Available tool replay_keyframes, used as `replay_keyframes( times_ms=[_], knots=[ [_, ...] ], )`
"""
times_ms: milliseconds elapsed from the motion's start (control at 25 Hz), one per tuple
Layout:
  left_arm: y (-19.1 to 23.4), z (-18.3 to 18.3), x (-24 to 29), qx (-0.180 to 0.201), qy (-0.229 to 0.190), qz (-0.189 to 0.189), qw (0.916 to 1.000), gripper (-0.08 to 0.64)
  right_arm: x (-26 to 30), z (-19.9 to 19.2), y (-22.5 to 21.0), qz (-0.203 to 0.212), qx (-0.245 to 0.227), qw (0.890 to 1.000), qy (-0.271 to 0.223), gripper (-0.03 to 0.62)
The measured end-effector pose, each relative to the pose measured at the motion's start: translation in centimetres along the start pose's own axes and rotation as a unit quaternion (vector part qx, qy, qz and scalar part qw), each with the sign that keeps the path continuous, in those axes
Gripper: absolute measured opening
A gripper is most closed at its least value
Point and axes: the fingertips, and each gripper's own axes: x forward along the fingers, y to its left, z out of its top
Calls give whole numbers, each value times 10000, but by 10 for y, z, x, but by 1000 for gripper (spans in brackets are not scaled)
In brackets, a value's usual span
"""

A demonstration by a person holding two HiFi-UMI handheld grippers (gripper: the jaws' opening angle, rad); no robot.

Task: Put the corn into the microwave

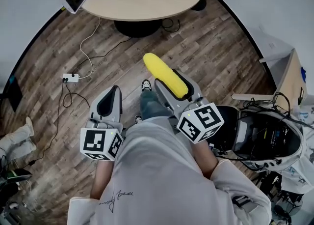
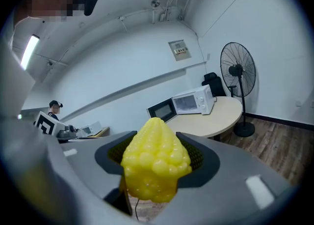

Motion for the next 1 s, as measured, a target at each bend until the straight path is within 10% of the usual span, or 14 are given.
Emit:
replay_keyframes(
  times_ms=[1000],
  knots=[
    [62, 89, 192, -79, 22, 440, 9990, -9, 148, 89, -132, 302, 140, 9993, 161, 261]
  ],
)
